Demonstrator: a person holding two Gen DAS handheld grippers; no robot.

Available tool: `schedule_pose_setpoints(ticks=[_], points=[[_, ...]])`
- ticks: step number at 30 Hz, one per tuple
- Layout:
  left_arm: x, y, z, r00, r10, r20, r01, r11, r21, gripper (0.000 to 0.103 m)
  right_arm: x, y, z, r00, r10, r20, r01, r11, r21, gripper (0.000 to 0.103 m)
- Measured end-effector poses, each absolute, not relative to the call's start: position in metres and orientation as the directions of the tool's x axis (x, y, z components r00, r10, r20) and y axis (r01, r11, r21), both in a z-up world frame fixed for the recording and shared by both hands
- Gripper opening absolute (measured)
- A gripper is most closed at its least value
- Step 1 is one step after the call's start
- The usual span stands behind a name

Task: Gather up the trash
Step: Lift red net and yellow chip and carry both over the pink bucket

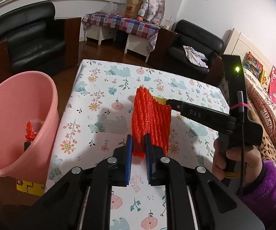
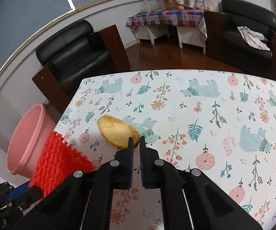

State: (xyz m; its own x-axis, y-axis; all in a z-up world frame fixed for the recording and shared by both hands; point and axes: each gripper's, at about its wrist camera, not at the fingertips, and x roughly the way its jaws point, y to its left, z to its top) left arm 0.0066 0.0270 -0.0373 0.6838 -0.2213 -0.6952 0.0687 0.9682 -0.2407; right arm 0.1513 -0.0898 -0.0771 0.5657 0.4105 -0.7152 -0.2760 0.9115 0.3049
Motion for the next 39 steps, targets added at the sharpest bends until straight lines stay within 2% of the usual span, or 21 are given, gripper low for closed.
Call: schedule_pose_setpoints(ticks=[21, 29, 39], points=[[-0.032, 0.073, -0.005, 0.777, -0.164, -0.608, -0.027, 0.956, -0.292, 0.012, 0.079, -0.071, 0.012, 0.632, 0.504, -0.588, -0.399, 0.863, 0.310, 0.004], [-0.048, 0.112, 0.009, 0.814, -0.069, -0.577, -0.131, 0.946, -0.298, 0.012, 0.062, -0.035, 0.045, 0.623, 0.563, -0.544, -0.495, 0.821, 0.283, 0.004], [-0.066, 0.158, 0.013, 0.815, 0.064, -0.576, -0.277, 0.916, -0.289, 0.012, 0.052, 0.033, 0.056, 0.558, 0.628, -0.543, -0.609, 0.754, 0.247, 0.004]])
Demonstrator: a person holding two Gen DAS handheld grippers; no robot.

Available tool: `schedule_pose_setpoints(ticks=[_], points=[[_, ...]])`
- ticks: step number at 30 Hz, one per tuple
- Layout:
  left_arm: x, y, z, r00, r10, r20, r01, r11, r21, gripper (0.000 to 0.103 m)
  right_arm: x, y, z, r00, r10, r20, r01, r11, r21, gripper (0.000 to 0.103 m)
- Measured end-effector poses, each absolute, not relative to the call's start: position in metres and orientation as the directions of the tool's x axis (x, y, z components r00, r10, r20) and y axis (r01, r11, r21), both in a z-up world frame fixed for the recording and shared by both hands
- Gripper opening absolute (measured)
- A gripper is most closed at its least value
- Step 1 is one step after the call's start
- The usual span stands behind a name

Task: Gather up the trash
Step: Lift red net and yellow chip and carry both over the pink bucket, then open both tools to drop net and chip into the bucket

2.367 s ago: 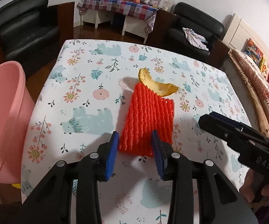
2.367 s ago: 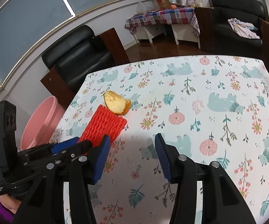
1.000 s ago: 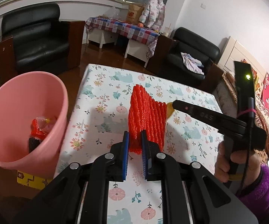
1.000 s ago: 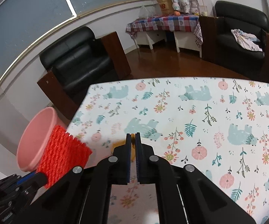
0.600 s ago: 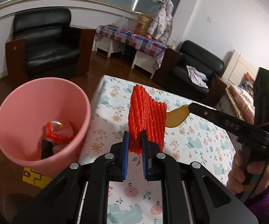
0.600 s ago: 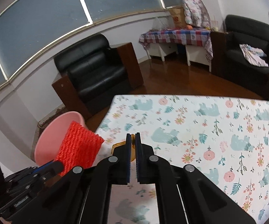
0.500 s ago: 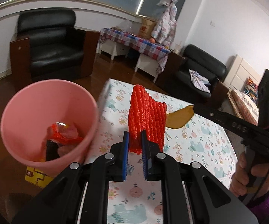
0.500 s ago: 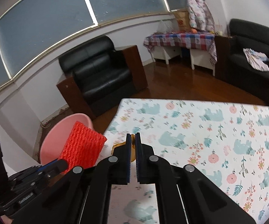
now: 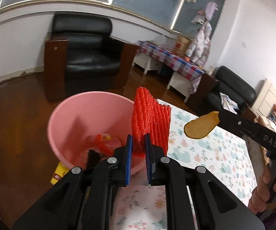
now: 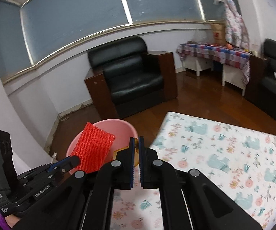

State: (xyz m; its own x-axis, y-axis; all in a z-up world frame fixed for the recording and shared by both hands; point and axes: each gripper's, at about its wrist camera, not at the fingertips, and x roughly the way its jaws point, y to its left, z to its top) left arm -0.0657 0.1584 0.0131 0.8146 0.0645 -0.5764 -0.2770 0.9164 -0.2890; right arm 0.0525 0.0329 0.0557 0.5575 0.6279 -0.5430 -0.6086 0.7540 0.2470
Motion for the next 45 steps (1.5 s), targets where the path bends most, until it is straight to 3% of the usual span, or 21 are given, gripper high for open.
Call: schedule_pose_setpoints(ticks=[38, 42, 45], points=[[-0.057, 0.214, -0.019, 0.739, 0.149, -0.657, -0.444, 0.841, -0.309, 0.012, 0.071, 0.137, -0.005, 0.420, 0.612, -0.670, -0.678, 0.702, 0.216, 0.004], [-0.054, 0.214, -0.022, 0.734, 0.139, -0.665, -0.438, 0.845, -0.306, 0.014, 0.071, 0.138, -0.008, 0.410, 0.617, -0.672, -0.683, 0.696, 0.223, 0.004], [-0.054, 0.215, -0.023, 0.732, 0.138, -0.667, -0.434, 0.849, -0.301, 0.022, 0.070, 0.139, -0.007, 0.413, 0.626, -0.661, -0.687, 0.691, 0.225, 0.008]])
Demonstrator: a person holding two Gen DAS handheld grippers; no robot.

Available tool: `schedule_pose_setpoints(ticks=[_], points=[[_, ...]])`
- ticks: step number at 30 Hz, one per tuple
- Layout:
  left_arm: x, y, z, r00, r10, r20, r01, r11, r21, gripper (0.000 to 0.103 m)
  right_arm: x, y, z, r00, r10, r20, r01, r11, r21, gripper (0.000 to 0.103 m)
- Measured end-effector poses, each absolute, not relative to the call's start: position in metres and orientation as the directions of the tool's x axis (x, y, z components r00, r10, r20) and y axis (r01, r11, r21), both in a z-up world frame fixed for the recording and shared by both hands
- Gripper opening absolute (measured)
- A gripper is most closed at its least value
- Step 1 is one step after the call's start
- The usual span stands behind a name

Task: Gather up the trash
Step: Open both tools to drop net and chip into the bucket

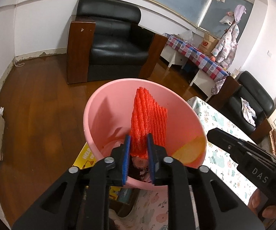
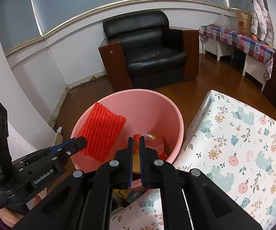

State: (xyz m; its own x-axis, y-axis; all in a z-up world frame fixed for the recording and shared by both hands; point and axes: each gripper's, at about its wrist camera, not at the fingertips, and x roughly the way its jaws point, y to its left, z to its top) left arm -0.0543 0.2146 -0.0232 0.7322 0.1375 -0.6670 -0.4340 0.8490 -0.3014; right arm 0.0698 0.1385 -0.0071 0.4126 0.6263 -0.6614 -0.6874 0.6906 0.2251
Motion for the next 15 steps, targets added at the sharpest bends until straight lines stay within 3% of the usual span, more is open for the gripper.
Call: schedule_pose_setpoints(ticks=[8, 12, 15], points=[[-0.057, 0.214, -0.021, 0.757, 0.119, -0.643, -0.408, 0.854, -0.322, 0.035, 0.068, 0.136, -0.007, 0.415, 0.638, -0.649, -0.687, 0.687, 0.235, 0.022], [-0.057, 0.213, -0.020, 0.762, 0.127, -0.635, -0.409, 0.854, -0.320, 0.051, 0.066, 0.132, -0.006, 0.414, 0.641, -0.646, -0.687, 0.685, 0.240, 0.022], [-0.058, 0.212, -0.018, 0.760, 0.138, -0.635, -0.418, 0.852, -0.315, 0.060, 0.062, 0.127, -0.003, 0.422, 0.648, -0.635, -0.686, 0.686, 0.244, 0.038]])
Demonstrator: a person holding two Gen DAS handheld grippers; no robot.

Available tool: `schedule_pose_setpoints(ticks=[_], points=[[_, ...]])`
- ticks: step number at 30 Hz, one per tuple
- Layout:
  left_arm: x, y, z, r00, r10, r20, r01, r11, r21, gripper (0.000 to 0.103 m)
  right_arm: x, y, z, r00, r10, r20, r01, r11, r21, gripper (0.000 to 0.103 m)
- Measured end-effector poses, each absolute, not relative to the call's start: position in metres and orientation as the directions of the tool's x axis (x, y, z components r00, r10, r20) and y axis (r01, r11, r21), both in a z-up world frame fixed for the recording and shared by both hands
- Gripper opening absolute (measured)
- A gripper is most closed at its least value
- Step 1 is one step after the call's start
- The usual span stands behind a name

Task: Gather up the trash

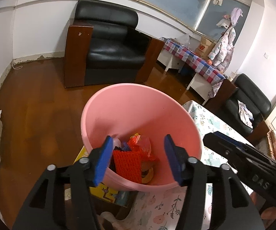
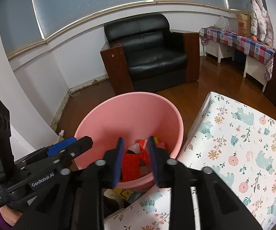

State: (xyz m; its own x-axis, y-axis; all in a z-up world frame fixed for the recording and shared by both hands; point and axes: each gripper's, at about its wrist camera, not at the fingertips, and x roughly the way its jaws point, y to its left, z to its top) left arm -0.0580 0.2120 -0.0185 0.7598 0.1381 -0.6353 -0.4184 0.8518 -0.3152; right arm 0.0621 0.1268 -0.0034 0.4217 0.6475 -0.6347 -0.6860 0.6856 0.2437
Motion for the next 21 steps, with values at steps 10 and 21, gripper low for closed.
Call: schedule_pose_setpoints(ticks=[10, 21], points=[[-0.065, 0.198, -0.006, 0.798, 0.120, -0.590, -0.374, 0.867, -0.329, 0.071, 0.043, 0.106, 0.005, 0.444, 0.662, -0.604, -0.695, 0.680, 0.233, 0.054], [-0.080, 0.178, 0.015, 0.837, 0.151, -0.525, -0.349, 0.888, -0.299, 0.072, 0.022, 0.079, 0.011, 0.457, 0.682, -0.572, -0.693, 0.676, 0.252, 0.064]])
